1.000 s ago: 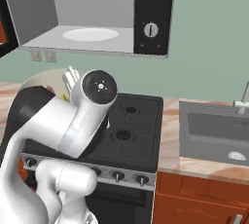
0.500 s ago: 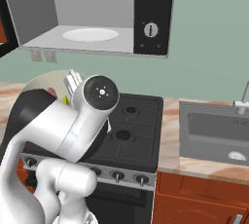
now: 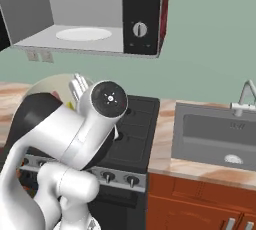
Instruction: The microwave is finished heating the steak and lemon wedge. Take the bowl containing the food and place it on the dining counter.
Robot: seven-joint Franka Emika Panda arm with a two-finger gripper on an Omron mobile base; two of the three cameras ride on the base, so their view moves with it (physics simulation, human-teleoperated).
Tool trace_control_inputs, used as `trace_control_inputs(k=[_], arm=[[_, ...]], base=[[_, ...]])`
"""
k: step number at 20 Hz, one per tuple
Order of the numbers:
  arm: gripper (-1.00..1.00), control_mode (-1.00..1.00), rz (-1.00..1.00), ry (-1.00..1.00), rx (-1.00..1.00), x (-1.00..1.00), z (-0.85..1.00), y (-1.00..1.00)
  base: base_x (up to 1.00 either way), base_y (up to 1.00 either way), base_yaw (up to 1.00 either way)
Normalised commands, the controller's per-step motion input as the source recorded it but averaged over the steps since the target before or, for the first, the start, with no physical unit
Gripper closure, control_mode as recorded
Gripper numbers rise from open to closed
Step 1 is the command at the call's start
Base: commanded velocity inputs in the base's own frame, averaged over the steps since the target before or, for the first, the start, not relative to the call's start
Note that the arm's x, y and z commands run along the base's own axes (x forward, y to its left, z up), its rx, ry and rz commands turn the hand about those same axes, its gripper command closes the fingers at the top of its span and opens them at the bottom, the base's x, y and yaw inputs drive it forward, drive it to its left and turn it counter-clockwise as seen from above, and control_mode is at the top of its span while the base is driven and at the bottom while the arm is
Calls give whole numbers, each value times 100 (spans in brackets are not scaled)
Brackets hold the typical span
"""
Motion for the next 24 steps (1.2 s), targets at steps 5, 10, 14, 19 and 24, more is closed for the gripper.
trace_control_inputs(k=[5, 10, 14, 19, 24], arm=[[100, 100, 0, 0, 0, 0, 0, 0], [100, 100, 0, 0, 0, 0, 0, 0], [100, 100, 0, 0, 0, 0, 0, 0], [100, 100, 0, 0, 0, 0, 0, 0], [100, 100, 0, 0, 0, 0, 0, 0]], base=[[-71, -97, 31], [-67, -57, 64], [-47, -28, 90], [-13, -6, 95], [0, 0, 86]])
